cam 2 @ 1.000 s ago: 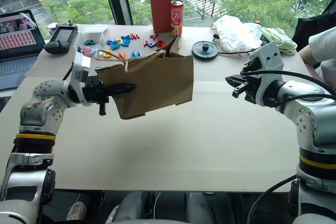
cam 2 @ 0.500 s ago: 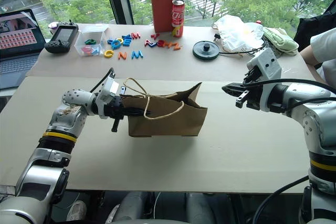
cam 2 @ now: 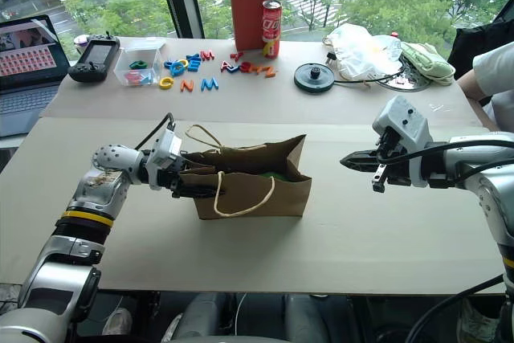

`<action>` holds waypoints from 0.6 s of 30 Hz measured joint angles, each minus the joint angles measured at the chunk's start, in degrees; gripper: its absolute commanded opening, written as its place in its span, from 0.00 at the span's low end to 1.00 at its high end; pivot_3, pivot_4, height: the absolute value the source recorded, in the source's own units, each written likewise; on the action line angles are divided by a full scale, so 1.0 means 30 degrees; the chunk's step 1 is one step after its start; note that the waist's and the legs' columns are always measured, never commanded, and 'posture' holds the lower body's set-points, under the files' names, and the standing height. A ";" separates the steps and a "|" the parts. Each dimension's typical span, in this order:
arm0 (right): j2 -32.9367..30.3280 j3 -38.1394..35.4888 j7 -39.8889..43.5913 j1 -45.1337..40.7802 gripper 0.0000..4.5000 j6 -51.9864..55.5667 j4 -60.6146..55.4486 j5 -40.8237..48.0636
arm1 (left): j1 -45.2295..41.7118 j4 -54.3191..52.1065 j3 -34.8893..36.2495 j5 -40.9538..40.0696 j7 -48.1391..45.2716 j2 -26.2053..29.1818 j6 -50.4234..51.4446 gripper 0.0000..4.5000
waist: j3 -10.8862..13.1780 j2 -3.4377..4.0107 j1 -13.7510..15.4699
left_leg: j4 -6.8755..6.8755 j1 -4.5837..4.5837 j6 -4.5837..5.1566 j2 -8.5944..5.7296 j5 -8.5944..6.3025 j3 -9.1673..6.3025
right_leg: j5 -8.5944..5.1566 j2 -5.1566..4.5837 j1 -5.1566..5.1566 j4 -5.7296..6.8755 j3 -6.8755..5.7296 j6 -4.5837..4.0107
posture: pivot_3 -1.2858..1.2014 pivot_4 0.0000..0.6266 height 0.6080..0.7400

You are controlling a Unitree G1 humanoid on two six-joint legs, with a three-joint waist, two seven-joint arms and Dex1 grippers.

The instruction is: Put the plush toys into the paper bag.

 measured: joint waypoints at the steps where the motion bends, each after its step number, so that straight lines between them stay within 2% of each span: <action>1: 0.0000 0.0089 0.0087 -0.0009 0.00 -0.0188 0.0102 -0.0043 | 0.0044 -0.0256 0.0041 -0.0018 0.0106 0.0150 0.0175 0.96 | 0.0000 0.0000 -0.0006 | 0.0000 0.0001 0.0000 0.0001 0.0000 0.0001 | 0.0000 0.0002 -0.0001 0.0002 0.0001 0.0000 | 0.52 0.24 0.99; 5: 0.0000 0.0192 0.0274 -0.0170 0.00 -0.0575 0.0173 -0.0114 | 0.0392 -0.1949 0.0430 -0.0454 0.0364 0.1015 0.1902 0.96 | 0.0000 0.0000 -0.0028 | -0.0004 -0.0004 0.0000 0.0020 0.0000 0.0000 | 0.0000 0.0005 -0.0012 0.0007 0.0000 0.0000 | 0.52 0.24 0.99; 9: -0.0016 0.0196 0.0544 -0.0294 0.00 -0.0737 0.0295 -0.0117 | 0.0579 -0.4550 0.1725 -0.1974 0.0873 0.2571 0.4660 0.96 | 0.0001 0.0002 -0.0010 | -0.0003 -0.0002 0.0000 0.0029 0.0000 -0.0001 | 0.0000 0.0003 -0.0009 0.0005 -0.0002 0.0000 | 0.52 0.24 0.99; 14: -0.0234 0.0186 0.0902 -0.0480 0.00 -0.0992 0.0299 -0.0066 | 0.0697 -0.7410 0.3419 -0.4444 0.0994 0.5408 0.8914 0.96 | 0.0004 0.0007 -0.0019 | -0.0006 0.0010 -0.0001 0.0039 0.0000 0.0005 | -0.0002 0.0004 -0.0006 0.0004 -0.0003 0.0002 | 0.52 0.24 0.99; 18: -0.0236 0.0047 0.1160 -0.0823 0.00 -0.0997 0.0275 0.0299 | 0.0293 -0.7543 0.4045 -0.5654 0.0324 0.7511 1.1129 0.96 | 0.0009 0.0011 -0.0021 | -0.0005 0.0015 -0.0003 0.0040 0.0001 0.0015 | -0.0006 0.0014 -0.0014 0.0007 -0.0006 -0.0002 | 0.52 0.24 0.99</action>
